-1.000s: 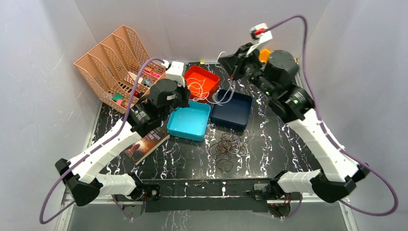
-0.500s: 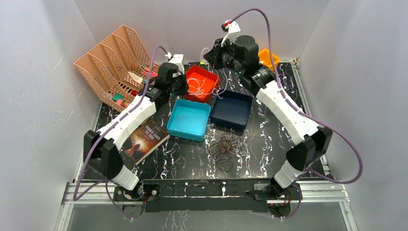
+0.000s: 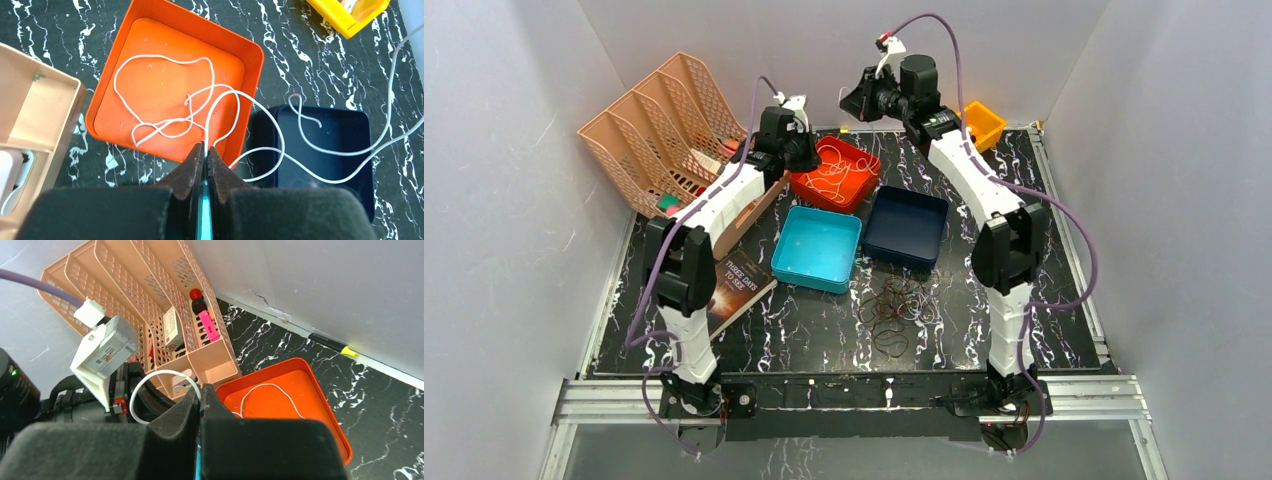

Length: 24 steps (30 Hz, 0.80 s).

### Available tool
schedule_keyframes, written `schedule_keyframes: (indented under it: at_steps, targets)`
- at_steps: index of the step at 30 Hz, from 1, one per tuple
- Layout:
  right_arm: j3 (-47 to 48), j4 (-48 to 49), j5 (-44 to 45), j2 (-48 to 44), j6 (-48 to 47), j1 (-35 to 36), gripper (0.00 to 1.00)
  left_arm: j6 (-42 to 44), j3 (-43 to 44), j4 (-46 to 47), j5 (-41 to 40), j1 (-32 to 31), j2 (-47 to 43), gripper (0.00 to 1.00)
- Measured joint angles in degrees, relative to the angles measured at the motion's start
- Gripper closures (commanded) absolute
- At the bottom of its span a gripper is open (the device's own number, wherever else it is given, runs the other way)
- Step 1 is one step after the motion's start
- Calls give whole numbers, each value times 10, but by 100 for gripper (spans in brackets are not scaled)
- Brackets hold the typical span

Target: Untangle the cables

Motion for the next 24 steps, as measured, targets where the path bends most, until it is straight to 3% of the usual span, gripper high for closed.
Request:
schedule_keyframes:
  at_steps: [7,16,24]
  targets:
    - [52,7,-40,74,13,-1,100,-1,48,9,33,21,88,100]
    - [64,61,-69,114,29,1,100,-3,51,17,40,34,127,100]
    - [69,99,-63,176,30,1,100,-2,51,24,44,40,133,80]
